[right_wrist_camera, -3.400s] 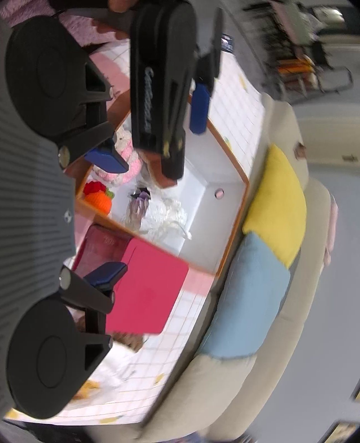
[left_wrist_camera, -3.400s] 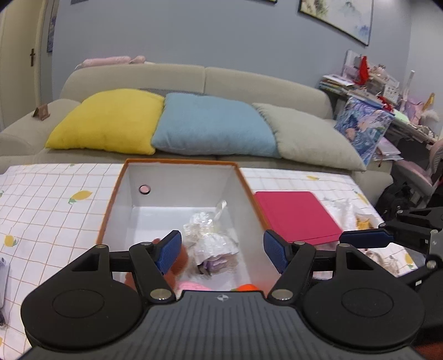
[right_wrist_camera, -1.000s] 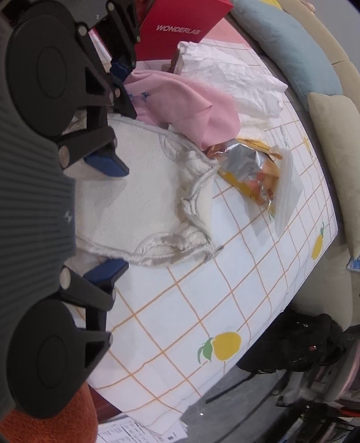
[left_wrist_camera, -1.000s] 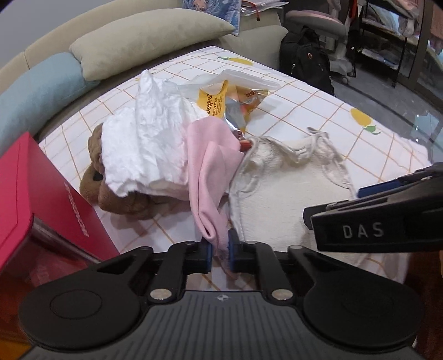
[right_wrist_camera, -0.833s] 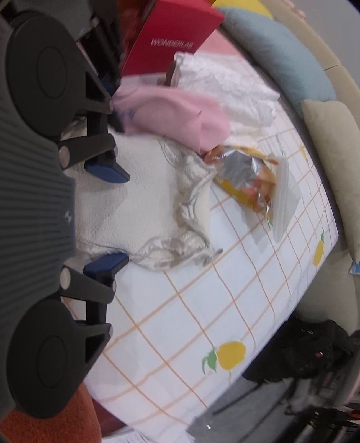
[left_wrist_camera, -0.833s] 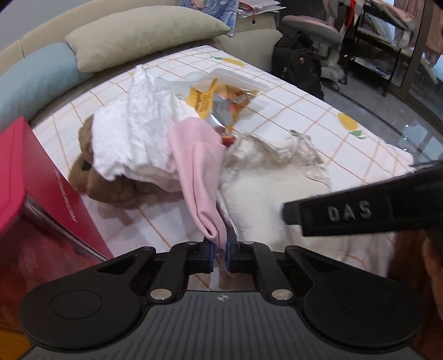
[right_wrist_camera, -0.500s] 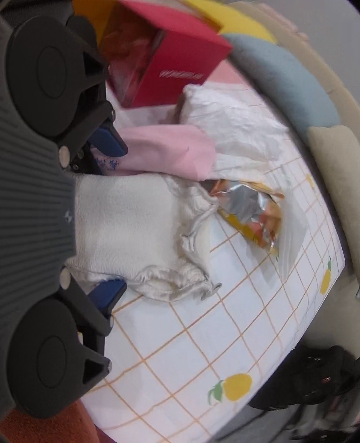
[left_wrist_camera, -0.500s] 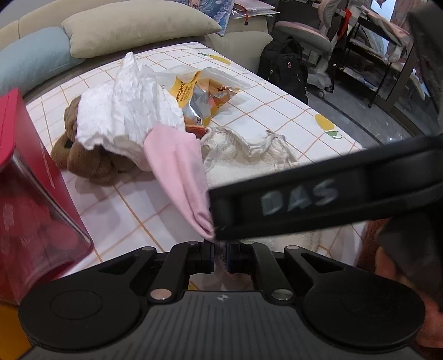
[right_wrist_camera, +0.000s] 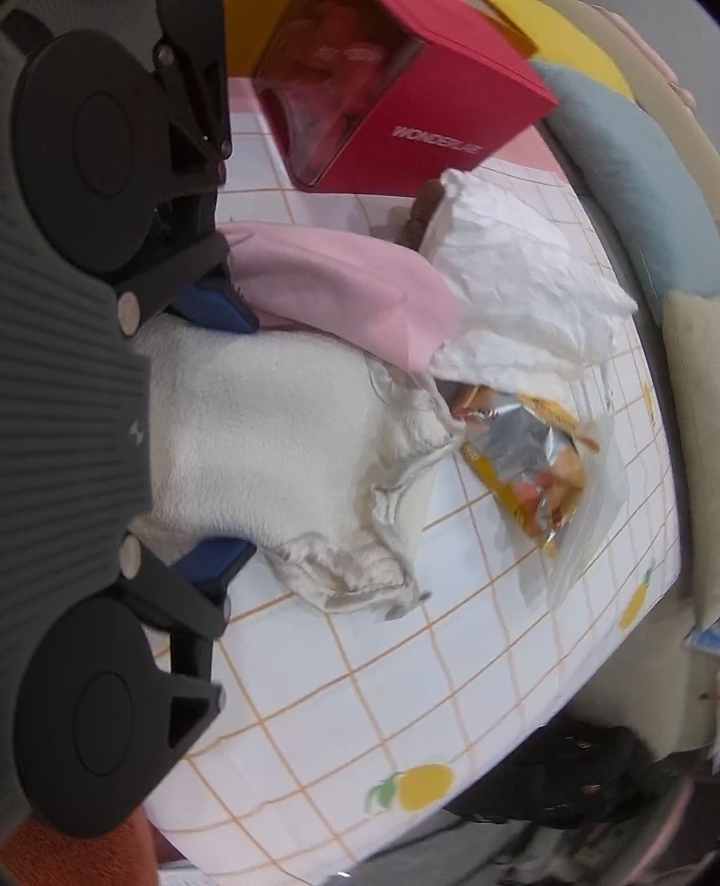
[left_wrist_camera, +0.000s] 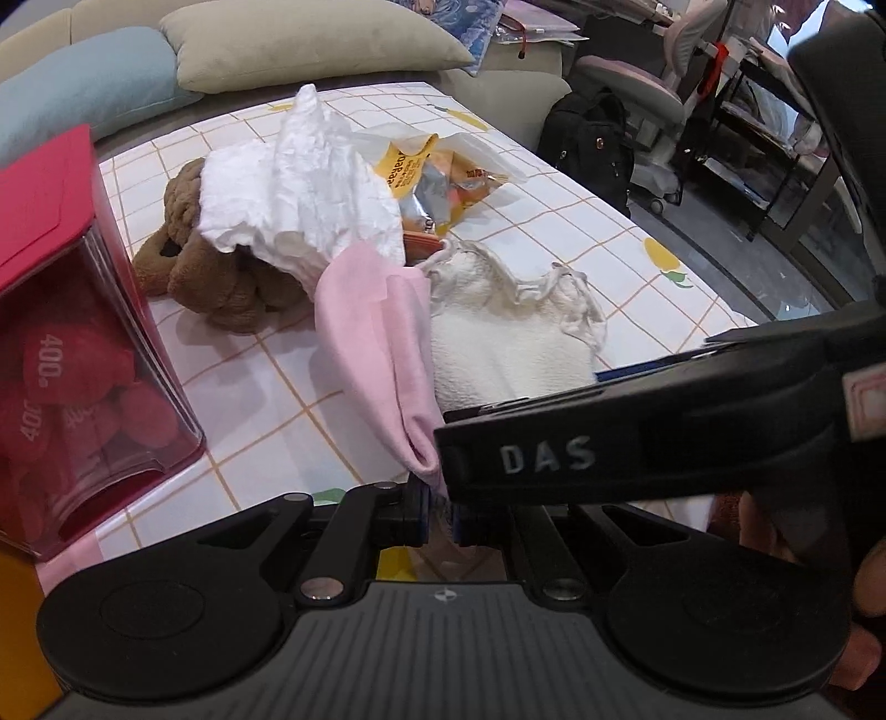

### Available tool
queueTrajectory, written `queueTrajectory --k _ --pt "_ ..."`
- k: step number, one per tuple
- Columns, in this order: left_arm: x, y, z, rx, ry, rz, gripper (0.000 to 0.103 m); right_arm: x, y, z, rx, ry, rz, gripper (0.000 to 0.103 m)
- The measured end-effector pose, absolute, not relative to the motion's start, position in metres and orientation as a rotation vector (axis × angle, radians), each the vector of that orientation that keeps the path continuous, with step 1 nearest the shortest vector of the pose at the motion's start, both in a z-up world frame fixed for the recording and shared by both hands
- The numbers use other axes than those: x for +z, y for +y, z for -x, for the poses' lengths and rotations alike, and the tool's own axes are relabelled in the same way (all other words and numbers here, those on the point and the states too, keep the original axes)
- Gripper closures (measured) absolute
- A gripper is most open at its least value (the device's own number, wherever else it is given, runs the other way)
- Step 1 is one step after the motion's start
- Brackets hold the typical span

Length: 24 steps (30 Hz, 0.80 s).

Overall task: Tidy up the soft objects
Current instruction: 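Grasp the pink cloth with the left tool while the right tool grasps the white cloth, then lift and carry the pink cloth and white cloth with both tools over the box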

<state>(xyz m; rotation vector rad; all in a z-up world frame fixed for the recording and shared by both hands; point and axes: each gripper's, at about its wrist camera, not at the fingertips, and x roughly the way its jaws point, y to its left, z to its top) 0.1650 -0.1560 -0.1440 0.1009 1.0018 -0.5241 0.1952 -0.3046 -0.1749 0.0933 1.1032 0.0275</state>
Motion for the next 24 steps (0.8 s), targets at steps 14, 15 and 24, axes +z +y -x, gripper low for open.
queueTrajectory --k 14,15,24 --pt "-0.13 -0.146 -0.149 -0.512 0.977 -0.09 0.096 -0.161 -0.313 -0.184 0.055 1.055 -0.156 0.086" --pt "-0.127 -0.144 -0.147 -0.513 0.966 -0.087 0.096 -0.158 -0.312 -0.182 0.058 1.045 -0.143 0.086" --pt "-0.086 -0.127 -0.125 -0.528 0.871 -0.048 0.096 -0.128 -0.308 -0.157 0.029 0.99 -0.101 0.086"
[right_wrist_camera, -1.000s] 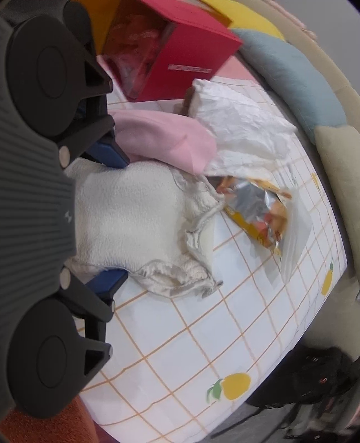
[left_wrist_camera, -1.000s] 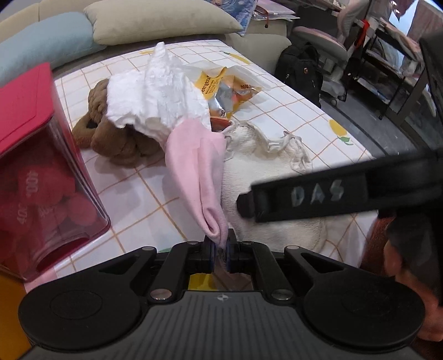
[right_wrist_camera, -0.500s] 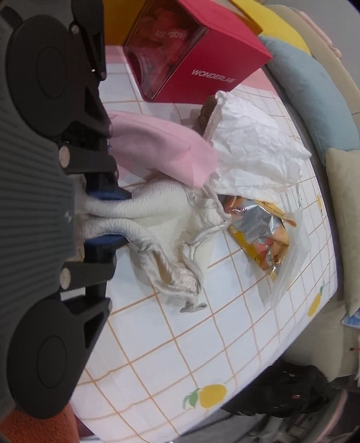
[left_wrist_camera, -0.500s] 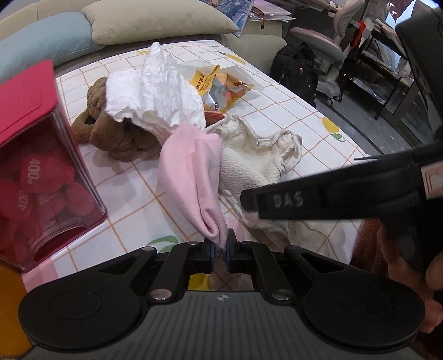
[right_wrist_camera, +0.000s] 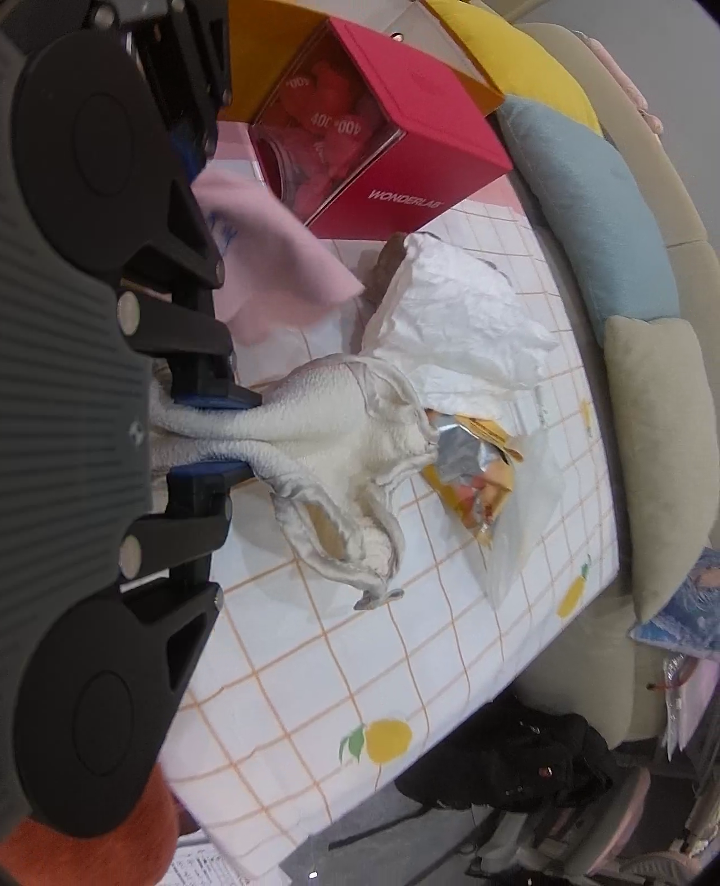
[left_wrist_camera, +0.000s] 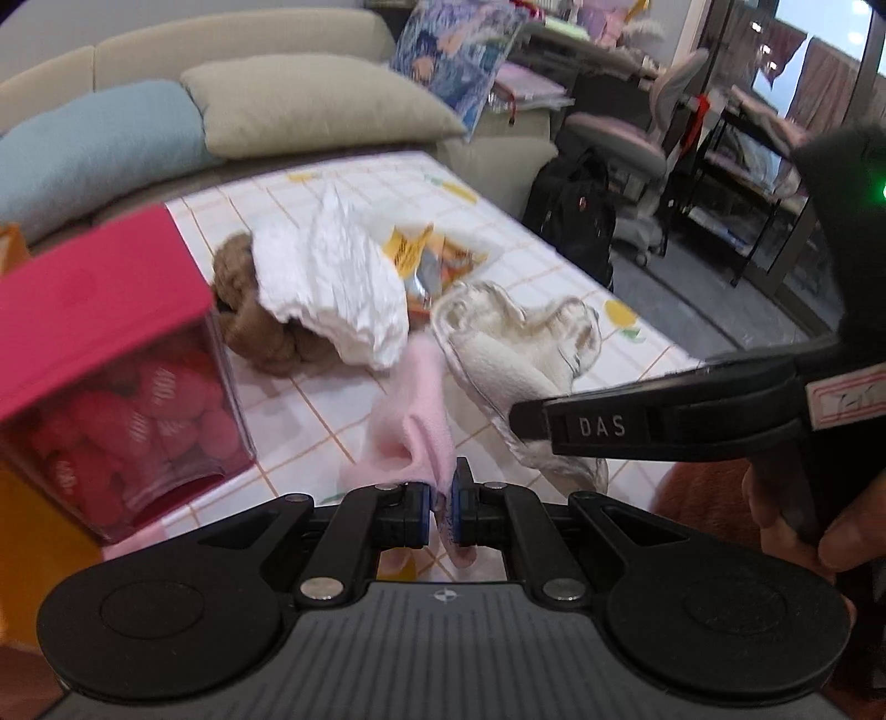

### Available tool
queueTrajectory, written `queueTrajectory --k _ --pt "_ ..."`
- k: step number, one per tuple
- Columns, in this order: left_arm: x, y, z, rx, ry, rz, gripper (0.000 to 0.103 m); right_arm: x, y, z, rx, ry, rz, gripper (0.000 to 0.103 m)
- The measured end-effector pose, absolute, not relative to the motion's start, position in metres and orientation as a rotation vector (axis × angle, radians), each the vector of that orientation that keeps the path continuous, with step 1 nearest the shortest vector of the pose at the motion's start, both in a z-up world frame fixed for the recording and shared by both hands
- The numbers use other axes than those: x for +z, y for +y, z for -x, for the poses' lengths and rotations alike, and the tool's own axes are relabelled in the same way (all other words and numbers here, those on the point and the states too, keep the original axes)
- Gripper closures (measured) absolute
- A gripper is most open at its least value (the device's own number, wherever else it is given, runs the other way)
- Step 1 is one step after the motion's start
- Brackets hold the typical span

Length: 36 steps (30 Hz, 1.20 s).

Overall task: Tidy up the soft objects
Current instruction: 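Lift and carry the pink cloth and white cloth with both tools over the box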

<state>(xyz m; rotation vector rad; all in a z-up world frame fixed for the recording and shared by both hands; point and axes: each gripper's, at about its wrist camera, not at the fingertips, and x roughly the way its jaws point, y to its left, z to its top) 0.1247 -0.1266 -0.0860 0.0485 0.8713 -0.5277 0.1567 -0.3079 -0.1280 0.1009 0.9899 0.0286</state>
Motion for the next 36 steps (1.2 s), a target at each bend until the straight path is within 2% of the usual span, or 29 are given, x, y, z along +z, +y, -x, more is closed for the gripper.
queueTrajectory --k 21,36 --pt "0.011 -0.042 -0.063 -0.374 0.556 -0.043 0.097 -0.038 -0.237 -0.102 0.244 0.737 -0.008 0.086" --pt "0.018 0.04 -0.083 -0.105 0.505 -0.041 0.097 -0.025 -0.119 -0.127 0.536 0.67 0.195 0.086"
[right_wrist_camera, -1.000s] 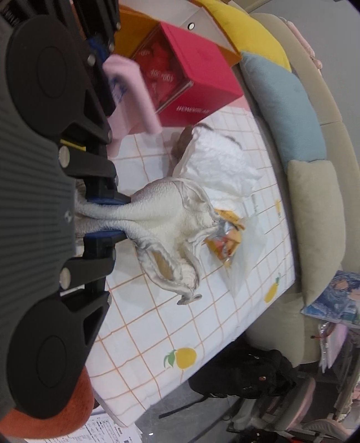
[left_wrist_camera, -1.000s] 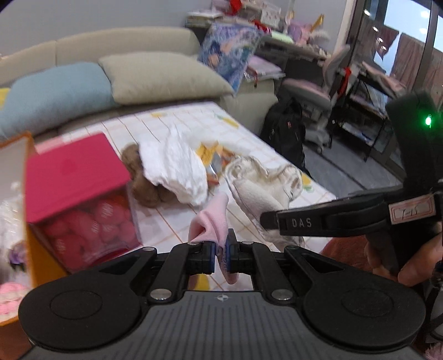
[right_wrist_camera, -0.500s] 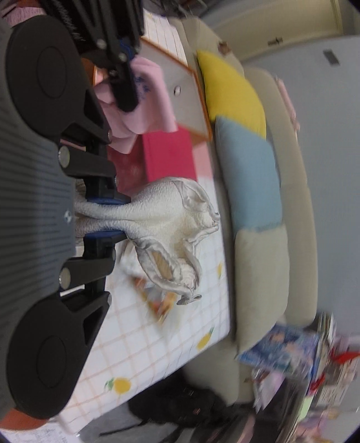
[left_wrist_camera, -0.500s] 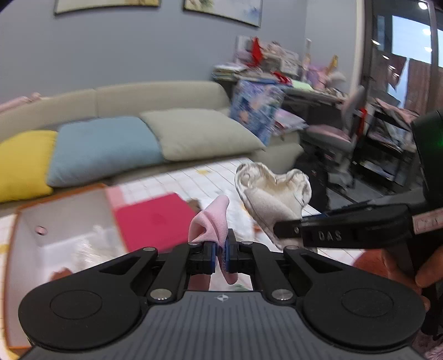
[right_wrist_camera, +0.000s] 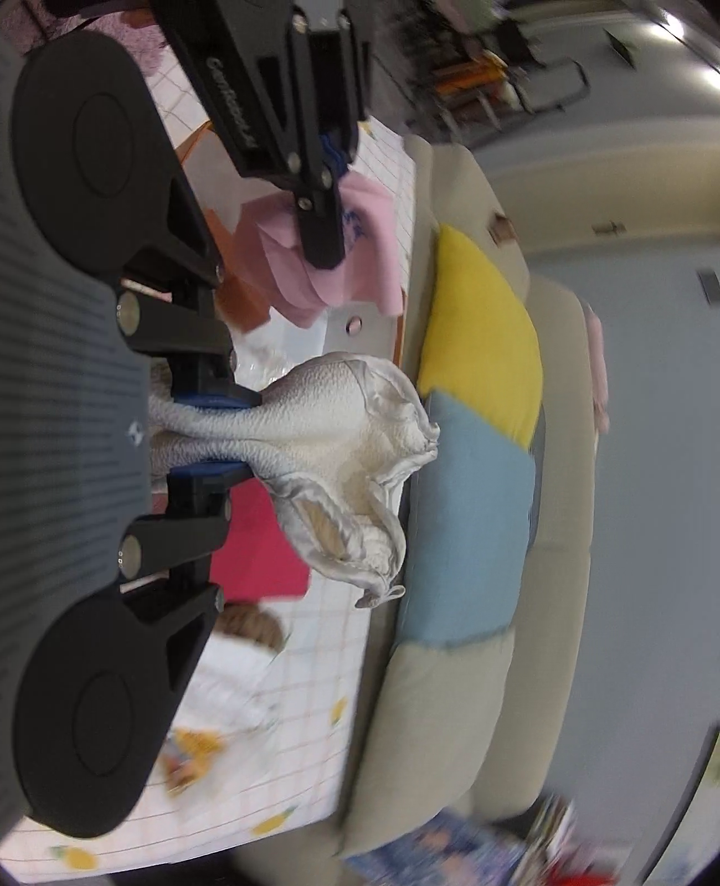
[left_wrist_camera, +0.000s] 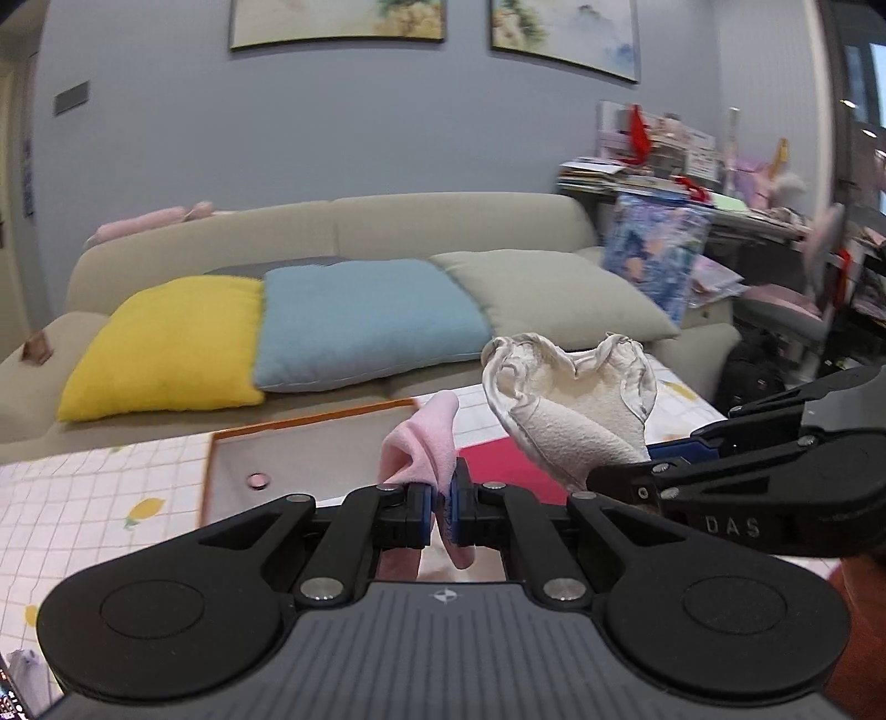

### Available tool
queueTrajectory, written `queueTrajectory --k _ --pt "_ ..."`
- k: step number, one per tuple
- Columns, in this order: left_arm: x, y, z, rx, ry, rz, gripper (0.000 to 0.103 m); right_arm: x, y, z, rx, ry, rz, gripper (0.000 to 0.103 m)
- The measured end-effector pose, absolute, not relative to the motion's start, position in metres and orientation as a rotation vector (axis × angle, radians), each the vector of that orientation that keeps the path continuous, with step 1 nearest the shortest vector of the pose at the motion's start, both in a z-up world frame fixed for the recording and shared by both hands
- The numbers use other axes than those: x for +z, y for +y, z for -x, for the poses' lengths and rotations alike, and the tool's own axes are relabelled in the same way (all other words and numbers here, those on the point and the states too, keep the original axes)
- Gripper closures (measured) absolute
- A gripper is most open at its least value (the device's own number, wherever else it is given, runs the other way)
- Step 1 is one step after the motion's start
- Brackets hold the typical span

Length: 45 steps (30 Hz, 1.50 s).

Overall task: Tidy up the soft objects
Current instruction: 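Lift and carry the pink cloth and white cloth with both tools over the box, then open both tools to drop the pink and white cloths into the box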

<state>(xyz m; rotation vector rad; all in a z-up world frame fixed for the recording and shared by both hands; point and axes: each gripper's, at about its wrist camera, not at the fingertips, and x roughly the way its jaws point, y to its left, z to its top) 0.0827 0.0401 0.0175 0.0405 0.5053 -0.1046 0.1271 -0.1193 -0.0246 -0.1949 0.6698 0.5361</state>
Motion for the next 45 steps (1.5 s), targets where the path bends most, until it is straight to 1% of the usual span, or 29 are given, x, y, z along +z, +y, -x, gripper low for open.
queueTrajectory --k 9,14,26,32,35,37,38,39,40,41,42,44,45 --pt "0.003 0.08 -0.12 -0.028 0.548 -0.031 0.097 -0.034 -0.058 -0.166 0.63 0.699 0.334 0.085" --pt "-0.01 0.099 -0.138 -0.01 0.566 -0.058 0.097 -0.049 -0.029 -0.187 0.62 0.71 0.464 0.085" --pt "-0.057 0.1 -0.168 0.012 0.724 -0.252 0.095 -0.097 0.013 -0.232 0.608 0.834 0.611 0.083" --pt "-0.071 0.107 -0.177 0.025 0.813 -0.247 0.091 -0.113 0.021 -0.241 0.618 0.888 0.641 0.082" --pt "-0.074 0.111 -0.178 0.041 0.837 -0.229 0.091 -0.119 0.026 -0.242 0.618 0.898 0.666 0.078" --pt "-0.076 0.113 -0.179 0.044 0.851 -0.221 0.087 -0.123 0.03 -0.243 0.611 0.885 0.692 0.07" --pt "-0.076 0.113 -0.179 0.045 0.857 -0.214 0.08 -0.125 0.031 -0.244 0.607 0.877 0.706 0.068" --pt "-0.076 0.114 -0.178 0.048 0.859 -0.205 0.07 -0.126 0.032 -0.244 0.605 0.872 0.717 0.065" --pt "-0.076 0.114 -0.178 0.049 0.86 -0.197 0.065 -0.127 0.033 -0.245 0.605 0.872 0.723 0.063" --pt "-0.076 0.115 -0.178 0.048 0.861 -0.187 0.053 -0.128 0.033 -0.246 0.604 0.871 0.725 0.061" --pt "-0.075 0.115 -0.176 0.052 0.859 -0.178 0.044 -0.127 0.032 -0.246 0.604 0.871 0.724 0.055" --pt "-0.073 0.115 -0.174 0.066 0.849 -0.185 0.039 -0.127 0.029 -0.245 0.61 0.867 0.725 0.051" --pt "-0.071 0.115 -0.172 0.066 0.844 -0.19 0.036 -0.125 0.028 -0.244 0.616 0.861 0.728 0.045"
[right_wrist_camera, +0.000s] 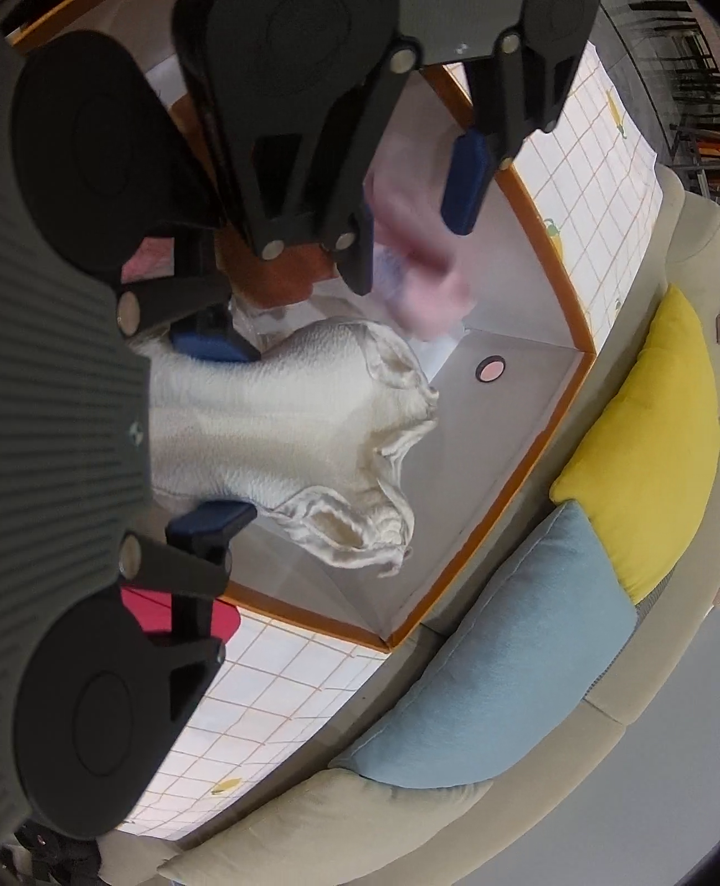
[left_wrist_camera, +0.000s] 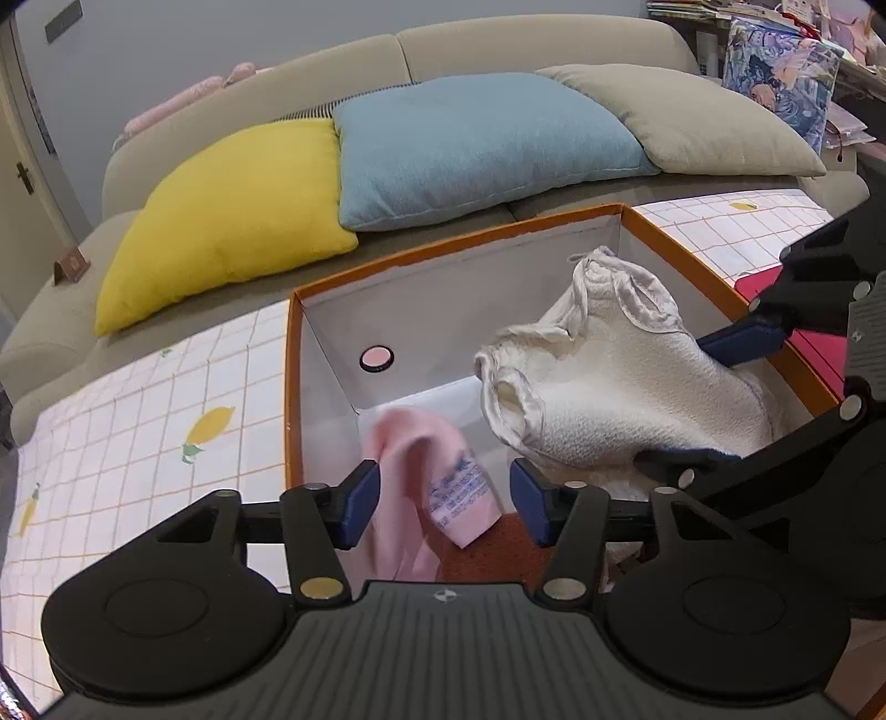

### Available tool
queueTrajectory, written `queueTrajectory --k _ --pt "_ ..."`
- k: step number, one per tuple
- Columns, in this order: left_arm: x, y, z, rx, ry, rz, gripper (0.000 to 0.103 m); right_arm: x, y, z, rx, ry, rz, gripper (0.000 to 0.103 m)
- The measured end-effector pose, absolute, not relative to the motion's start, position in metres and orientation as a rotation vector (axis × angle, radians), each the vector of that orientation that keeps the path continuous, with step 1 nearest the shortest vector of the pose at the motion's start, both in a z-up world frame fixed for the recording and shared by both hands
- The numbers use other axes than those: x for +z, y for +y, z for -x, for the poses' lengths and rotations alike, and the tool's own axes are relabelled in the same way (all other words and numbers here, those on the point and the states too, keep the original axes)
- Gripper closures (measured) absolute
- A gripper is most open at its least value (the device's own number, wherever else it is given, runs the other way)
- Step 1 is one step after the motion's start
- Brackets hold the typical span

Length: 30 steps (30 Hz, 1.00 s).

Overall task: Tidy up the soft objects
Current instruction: 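Open both tools to drop the pink and white cloths into the box, then move both open tools back toward the white plastic bag and snack wrapper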

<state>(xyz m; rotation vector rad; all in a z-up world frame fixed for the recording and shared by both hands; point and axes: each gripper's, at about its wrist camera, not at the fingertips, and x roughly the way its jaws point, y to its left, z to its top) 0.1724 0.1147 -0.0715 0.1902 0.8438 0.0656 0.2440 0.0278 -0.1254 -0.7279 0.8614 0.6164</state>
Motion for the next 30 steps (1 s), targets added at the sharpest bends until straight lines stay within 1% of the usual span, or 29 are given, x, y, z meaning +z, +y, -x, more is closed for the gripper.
queueTrajectory --k 1,3,4,5,6,7,12,16,18,24,30 --pt "-0.07 0.114 -0.171 0.067 0.837 -0.192 0.035 -0.124 0.027 -0.242 0.621 0.854 0.731 0.04" --pt "-0.065 0.114 -0.168 0.081 0.819 -0.197 0.032 -0.121 0.025 -0.239 0.621 0.834 0.744 0.036" --pt "-0.063 0.114 -0.168 0.088 0.809 -0.198 0.032 -0.119 0.024 -0.238 0.618 0.826 0.748 0.035" --pt "-0.059 0.114 -0.166 0.096 0.797 -0.194 0.029 -0.116 0.023 -0.236 0.613 0.818 0.748 0.035" --pt "-0.055 0.115 -0.164 0.101 0.786 -0.185 0.026 -0.113 0.021 -0.235 0.607 0.81 0.742 0.033" --pt "-0.051 0.115 -0.163 0.104 0.775 -0.175 0.026 -0.11 0.019 -0.235 0.602 0.804 0.735 0.03" --pt "-0.029 0.111 -0.15 0.118 0.712 -0.13 0.025 -0.091 0.005 -0.225 0.574 0.764 0.712 0.027" --pt "-0.013 0.105 -0.137 0.115 0.661 -0.072 0.025 -0.071 -0.012 -0.21 0.552 0.706 0.664 0.027" --pt "-0.007 0.101 -0.13 0.103 0.63 -0.051 0.025 -0.059 -0.023 -0.201 0.544 0.677 0.612 0.027" --pt "0.009 0.083 -0.105 0.07 0.538 -0.009 0.025 -0.034 -0.063 -0.179 0.497 0.598 0.437 0.02" --pt "0.007 0.064 -0.084 0.015 0.508 0.116 0.025 -0.029 -0.113 -0.152 0.411 0.566 0.277 0.019"
